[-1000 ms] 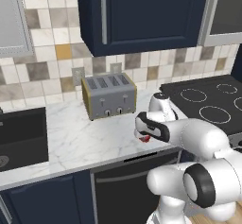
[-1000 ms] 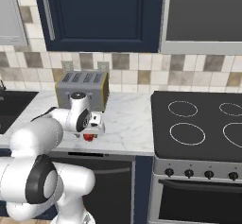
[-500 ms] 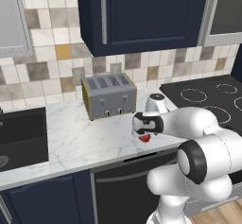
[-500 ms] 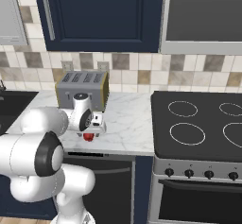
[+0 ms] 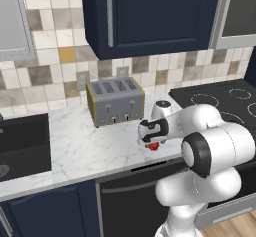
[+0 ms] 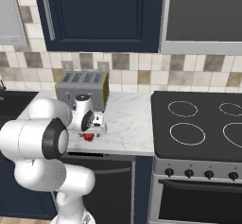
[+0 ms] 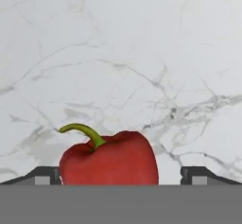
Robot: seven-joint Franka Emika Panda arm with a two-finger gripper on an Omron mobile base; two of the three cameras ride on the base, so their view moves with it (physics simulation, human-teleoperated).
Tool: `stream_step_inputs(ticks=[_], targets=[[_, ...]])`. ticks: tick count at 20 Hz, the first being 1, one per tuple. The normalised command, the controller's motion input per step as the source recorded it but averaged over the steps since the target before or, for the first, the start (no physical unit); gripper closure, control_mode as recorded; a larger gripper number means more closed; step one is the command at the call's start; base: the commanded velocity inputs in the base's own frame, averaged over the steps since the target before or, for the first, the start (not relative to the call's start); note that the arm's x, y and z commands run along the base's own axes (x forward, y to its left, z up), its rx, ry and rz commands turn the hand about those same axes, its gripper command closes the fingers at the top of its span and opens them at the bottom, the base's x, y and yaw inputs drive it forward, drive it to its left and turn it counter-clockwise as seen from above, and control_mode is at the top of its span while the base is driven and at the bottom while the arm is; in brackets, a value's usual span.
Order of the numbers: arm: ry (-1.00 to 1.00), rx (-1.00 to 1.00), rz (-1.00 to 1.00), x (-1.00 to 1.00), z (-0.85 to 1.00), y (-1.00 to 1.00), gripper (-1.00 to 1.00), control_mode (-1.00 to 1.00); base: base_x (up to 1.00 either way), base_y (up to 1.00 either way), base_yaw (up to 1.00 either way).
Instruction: Place the liquor and beer on the top shelf of the fridge to keep them out of children's reach, and place the bell pepper on lower shelves for easy access.
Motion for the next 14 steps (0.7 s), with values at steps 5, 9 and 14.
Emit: stream_step_inputs(ticks=[5,9,14], targets=[[0.01,0.0,0.0,0.03,-0.14,0.0,-1.0,-1.0,0.0,0.0,0.0],[0.03,0.0,0.0,0.0,-0.11,0.0,-1.0,-1.0,0.0,0.0,0.0],[0.02,0.0,0.0,0.0,-0.1,0.0,-1.0,-1.0,0.0,0.0,0.0]])
